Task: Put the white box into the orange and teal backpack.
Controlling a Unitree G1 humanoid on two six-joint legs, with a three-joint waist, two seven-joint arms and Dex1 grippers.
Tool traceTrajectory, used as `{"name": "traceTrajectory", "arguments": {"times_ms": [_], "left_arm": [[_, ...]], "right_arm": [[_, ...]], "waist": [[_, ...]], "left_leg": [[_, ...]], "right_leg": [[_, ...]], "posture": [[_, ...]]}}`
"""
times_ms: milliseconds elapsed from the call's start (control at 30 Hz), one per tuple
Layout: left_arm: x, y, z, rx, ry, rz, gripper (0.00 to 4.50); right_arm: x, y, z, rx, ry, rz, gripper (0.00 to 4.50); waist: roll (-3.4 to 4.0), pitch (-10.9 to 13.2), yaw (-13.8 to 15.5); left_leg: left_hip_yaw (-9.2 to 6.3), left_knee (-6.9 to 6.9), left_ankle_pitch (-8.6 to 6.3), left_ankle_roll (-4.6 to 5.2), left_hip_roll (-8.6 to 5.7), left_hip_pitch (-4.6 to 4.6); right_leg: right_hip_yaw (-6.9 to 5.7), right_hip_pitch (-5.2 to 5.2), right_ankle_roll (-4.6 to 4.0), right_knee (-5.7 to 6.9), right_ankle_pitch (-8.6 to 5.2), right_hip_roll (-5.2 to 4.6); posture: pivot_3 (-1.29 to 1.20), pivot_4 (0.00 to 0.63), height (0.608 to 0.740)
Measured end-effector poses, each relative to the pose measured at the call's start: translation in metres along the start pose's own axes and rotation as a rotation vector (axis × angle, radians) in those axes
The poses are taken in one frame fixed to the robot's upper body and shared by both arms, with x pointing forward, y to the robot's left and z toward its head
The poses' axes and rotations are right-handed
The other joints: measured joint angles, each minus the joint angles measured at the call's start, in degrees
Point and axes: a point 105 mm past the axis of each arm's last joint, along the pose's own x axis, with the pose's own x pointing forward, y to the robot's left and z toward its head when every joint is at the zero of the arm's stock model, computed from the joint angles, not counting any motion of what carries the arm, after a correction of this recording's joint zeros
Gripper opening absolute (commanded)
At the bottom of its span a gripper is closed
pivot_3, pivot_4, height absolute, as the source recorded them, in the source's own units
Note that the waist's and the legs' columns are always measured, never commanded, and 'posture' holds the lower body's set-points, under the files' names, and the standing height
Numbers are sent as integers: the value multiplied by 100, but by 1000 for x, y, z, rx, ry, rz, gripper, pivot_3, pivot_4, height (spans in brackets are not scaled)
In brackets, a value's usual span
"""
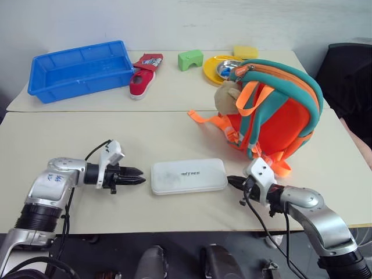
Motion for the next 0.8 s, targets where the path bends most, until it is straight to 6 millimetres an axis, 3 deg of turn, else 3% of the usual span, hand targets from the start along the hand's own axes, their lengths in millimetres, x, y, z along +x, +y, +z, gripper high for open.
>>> {"name": "traceTrajectory", "arguments": {"times_ms": [67,133,267,633,800], "left_arm": [[-7,-6,-1,-195,13,-38,3322],[-8,-8,0,-281,13,-57,3628],[-1,-11,3,-423,14,-64,3628],[59,-29,18,-535,-64,-168,3628],[77,-38,24,-583,-77,-226,3628]], "right_arm": [[-1,-1,0,-6,0,-5,0],[-1,-1,0,-9,-1,-5,0],[-1,-1,1,-15,-7,-7,0],[0,-6,1,-20,-4,-20,0],[1,-6,0,-19,-8,-20,0]], "waist": [[0,0,-4],[0,0,6],[0,0,24],[22,-22,201],[21,-22,202]], "left_leg": [[0,0,0,-1,-1,-1],[-1,2,0,-1,-2,-1],[-2,4,1,-2,-5,0],[-18,23,10,-4,-37,17],[-27,23,20,-7,-58,14]], "right_leg": [[0,-1,0,1,0,0],[0,0,0,0,0,-1],[1,2,0,0,0,-3],[-13,42,3,-1,-1,-35],[-20,45,12,-4,0,-51]], "posture": [[0,150,740],[0,150,740],[0,150,740],[0,150,740],[0,150,740]]}}
